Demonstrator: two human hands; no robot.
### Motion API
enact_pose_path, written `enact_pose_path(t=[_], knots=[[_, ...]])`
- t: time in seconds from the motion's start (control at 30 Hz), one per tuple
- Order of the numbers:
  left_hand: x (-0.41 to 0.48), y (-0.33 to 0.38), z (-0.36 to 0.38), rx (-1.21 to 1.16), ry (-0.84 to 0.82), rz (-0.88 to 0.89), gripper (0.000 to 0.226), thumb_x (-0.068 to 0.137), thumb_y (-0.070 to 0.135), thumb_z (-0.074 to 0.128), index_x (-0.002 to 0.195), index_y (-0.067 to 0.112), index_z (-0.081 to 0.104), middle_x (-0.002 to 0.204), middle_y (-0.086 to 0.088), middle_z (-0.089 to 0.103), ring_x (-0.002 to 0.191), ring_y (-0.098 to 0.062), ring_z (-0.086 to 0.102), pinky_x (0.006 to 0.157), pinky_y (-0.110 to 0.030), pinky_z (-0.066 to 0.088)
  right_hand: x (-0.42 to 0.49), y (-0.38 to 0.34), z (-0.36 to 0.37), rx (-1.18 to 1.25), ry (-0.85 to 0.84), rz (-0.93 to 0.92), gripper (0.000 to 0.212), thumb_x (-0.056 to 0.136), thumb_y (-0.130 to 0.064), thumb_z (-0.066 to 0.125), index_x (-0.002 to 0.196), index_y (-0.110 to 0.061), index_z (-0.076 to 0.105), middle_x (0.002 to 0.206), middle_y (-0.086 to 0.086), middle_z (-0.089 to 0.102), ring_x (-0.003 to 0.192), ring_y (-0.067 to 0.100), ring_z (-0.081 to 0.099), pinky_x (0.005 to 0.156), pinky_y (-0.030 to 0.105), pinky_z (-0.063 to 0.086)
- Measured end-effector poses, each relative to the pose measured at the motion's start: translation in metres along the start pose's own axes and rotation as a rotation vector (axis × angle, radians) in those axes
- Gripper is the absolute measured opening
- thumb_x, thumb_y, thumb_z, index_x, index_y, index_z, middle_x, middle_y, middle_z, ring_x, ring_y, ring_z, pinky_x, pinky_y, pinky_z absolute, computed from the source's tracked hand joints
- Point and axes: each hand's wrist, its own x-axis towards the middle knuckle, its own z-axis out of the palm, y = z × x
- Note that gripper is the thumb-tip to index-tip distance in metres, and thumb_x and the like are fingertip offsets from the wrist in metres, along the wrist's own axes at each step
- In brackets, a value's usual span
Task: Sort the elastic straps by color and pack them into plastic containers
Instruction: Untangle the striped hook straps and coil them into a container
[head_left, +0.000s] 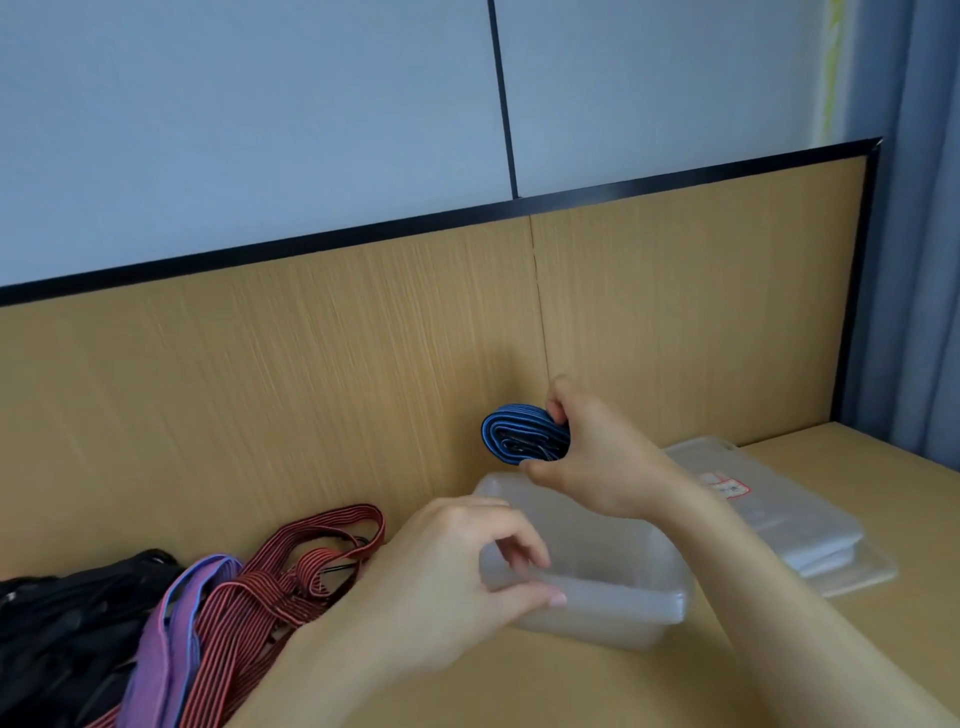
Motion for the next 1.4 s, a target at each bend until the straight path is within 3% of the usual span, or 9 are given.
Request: enact_pose_path(t=[0.17,0.3,0.4,0.47,0.77,0.97,1.17,1.3,1.4], knots=[[-0.010,-0.020,-0.027,-0.251,0.316,-0.162,0.016,0.087,0.025,0.075,0.077,0.027,0.063,0.095,0.011,0.070,0.091,-0.009,0.064,0.084,-0.021,0.047,-0.005,-0.010,0.014,0.033,-0.156,-0.055,0.043,0.075,-0.021,0.076,0.081,-0.025,0.034,0.070,-0.009,0.045,0.056,0.008,0.038,0.052,0.025,0.034],[-0.011,-0.041,-0.023,-0.441,0.172,-0.342,0.016,0.091,0.000,0.066,0.094,0.008,0.052,0.135,0.013,0.060,0.128,-0.002,0.052,0.109,-0.034,0.042,-0.008,-0.016,0.018,0.049,-0.157,-0.101,0.044,0.076,-0.021,0.077,0.080,-0.024,0.033,0.068,-0.011,0.045,0.056,0.007,0.038,0.052,0.023,0.036],[-0.012,-0.049,-0.013,-0.508,0.134,-0.402,0.023,0.091,-0.011,0.058,0.101,0.008,0.047,0.126,-0.006,0.063,0.106,-0.008,0.060,0.089,-0.024,0.047,-0.010,-0.020,0.019,0.034,-0.130,-0.140,0.046,0.076,-0.020,0.078,0.081,-0.022,0.032,0.067,-0.014,0.045,0.057,0.007,0.038,0.054,0.021,0.036],[-0.013,-0.051,-0.007,-0.521,0.158,-0.444,0.026,0.090,-0.012,0.053,0.103,0.010,0.048,0.117,-0.016,0.065,0.090,-0.017,0.064,0.078,-0.033,0.049,-0.010,-0.022,0.017,0.020,-0.097,-0.146,0.047,0.076,-0.020,0.078,0.081,-0.023,0.032,0.068,-0.011,0.044,0.058,0.008,0.038,0.055,0.020,0.036],[-0.018,-0.050,0.000,-0.517,0.205,-0.334,0.040,0.081,-0.006,0.058,0.107,0.017,0.039,0.118,0.003,0.066,0.113,-0.016,0.060,0.097,-0.037,0.049,-0.018,-0.035,0.021,-0.060,-0.273,-0.201,0.048,0.069,-0.023,0.081,0.076,-0.023,0.033,0.062,-0.013,0.042,0.056,0.009,0.034,0.052,0.024,0.032],[-0.017,-0.047,-0.003,-0.485,0.176,-0.267,0.028,0.077,0.006,0.067,0.092,0.016,0.045,0.112,-0.010,0.068,0.106,-0.035,0.062,0.096,-0.060,0.048,-0.021,-0.035,0.030,-0.187,-0.338,-0.200,0.047,0.072,-0.023,0.079,0.074,-0.030,0.033,0.065,-0.011,0.044,0.056,0.008,0.040,0.051,0.026,0.036],[-0.014,-0.052,-0.003,-0.393,0.142,-0.338,0.028,0.085,0.000,0.068,0.077,0.022,0.053,0.111,-0.011,0.069,0.106,-0.040,0.063,0.096,-0.063,0.047,-0.024,-0.036,0.038,-0.412,-0.404,-0.160,0.025,0.070,-0.048,0.056,0.080,-0.055,0.033,0.089,-0.007,0.045,0.095,0.024,0.046,0.081,0.049,0.051],[-0.014,-0.053,-0.002,-0.354,0.114,-0.353,0.027,0.082,-0.001,0.070,0.077,0.022,0.057,0.121,0.009,0.065,0.117,-0.026,0.060,0.096,-0.038,0.048,-0.024,-0.035,0.041,-0.471,-0.413,-0.182,0.041,0.074,-0.036,0.068,0.080,-0.058,0.034,0.090,-0.012,0.041,0.097,0.021,0.041,0.081,0.043,0.049],[-0.014,-0.054,-0.003,-0.328,0.102,-0.357,0.028,0.083,-0.001,0.071,0.077,0.025,0.063,0.127,0.019,0.060,0.127,-0.012,0.052,0.097,-0.022,0.036,-0.024,-0.036,0.041,-0.518,-0.408,-0.266,0.042,0.074,-0.033,0.075,0.074,-0.044,0.034,0.087,-0.017,0.041,0.090,0.012,0.031,0.074,0.030,0.032]])
